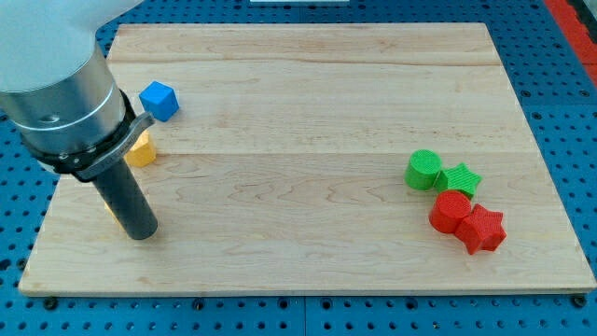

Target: Push the green star and green circle to the center

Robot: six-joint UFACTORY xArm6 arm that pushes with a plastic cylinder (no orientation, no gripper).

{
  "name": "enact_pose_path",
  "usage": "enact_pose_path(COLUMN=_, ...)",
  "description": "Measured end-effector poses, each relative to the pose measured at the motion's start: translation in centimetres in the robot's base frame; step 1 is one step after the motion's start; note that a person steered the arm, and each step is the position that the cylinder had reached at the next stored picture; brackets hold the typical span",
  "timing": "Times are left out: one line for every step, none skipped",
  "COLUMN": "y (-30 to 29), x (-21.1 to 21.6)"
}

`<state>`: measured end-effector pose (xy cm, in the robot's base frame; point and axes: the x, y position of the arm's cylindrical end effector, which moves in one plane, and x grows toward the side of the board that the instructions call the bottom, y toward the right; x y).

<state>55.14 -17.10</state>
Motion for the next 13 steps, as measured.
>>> enact_pose_path(y=11.8, x=-2.6)
enact_pose_path(y=20.9, x=-0.1)
enact_pose_path(y=27.0, x=5.8)
enact_pose_path(y=37.9, x=6.4)
enact_pose_path(y=40.6, x=3.2)
enact_pose_path(y=39.0, x=-1.3)
enact_pose_path(y=36.5, x=-6.6)
enact_pose_path(y=35.7, x=-6.3)
enact_pose_path(y=40.0, x=-4.9)
enact_pose_path(y=37.2, x=-3.9)
enact_pose_path(y=32.5, x=-5.1)
enact_pose_path(y=29.2, x=-8.8)
enact_pose_path(y=25.5, x=-10.9)
